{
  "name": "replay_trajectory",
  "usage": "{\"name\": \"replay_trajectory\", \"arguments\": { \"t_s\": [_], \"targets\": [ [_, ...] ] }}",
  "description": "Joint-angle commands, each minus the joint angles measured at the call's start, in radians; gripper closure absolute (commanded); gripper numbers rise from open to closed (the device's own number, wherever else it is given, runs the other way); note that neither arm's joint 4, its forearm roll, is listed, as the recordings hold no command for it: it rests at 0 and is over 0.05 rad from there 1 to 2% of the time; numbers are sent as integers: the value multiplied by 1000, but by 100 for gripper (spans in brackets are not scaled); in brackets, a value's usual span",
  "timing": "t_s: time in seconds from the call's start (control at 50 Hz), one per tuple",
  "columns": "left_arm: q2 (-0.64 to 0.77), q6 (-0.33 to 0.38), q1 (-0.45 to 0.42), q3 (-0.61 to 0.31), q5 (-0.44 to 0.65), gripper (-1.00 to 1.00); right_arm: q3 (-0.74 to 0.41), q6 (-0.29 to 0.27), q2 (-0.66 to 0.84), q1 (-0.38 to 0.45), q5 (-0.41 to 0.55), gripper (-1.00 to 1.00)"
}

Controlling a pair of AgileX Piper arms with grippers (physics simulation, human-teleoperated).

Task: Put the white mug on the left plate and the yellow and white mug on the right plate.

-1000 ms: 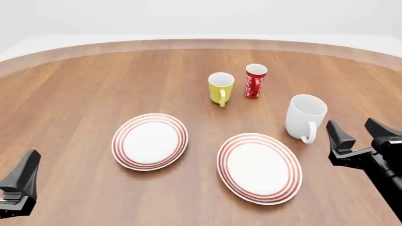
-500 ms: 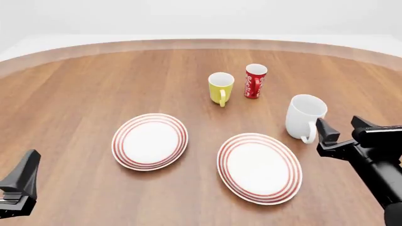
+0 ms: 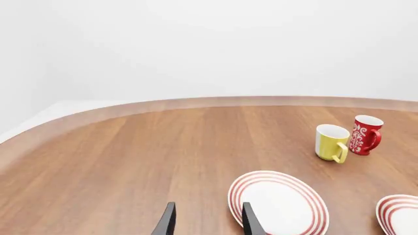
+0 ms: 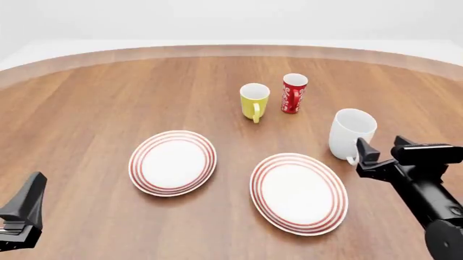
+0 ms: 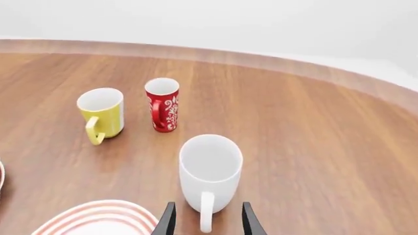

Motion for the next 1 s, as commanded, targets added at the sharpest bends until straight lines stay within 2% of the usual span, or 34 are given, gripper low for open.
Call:
{"name": "replay_trajectory", "arguments": {
  "t_s": [0.02, 0.3, 0.32, 0.88, 0.9, 1.0],
  "targets": [
    [0, 0, 0, 0, 0, -100, -30, -3, 77, -1, -29, -100],
    [0, 0, 0, 0, 0, -100, -65, -1, 179, -2, -61, -100],
    [0, 0, 0, 0, 0, -100, -82, 1, 242, -5, -76, -100],
    [0, 0, 0, 0, 0, -100, -113, 3, 322, -5, -70, -100],
    [0, 0, 0, 0, 0, -100, -114, 5, 323, -5, -67, 100],
    [0, 0, 0, 0, 0, -100, -117, 7, 321, 3, -64, 100]
  ]
}}
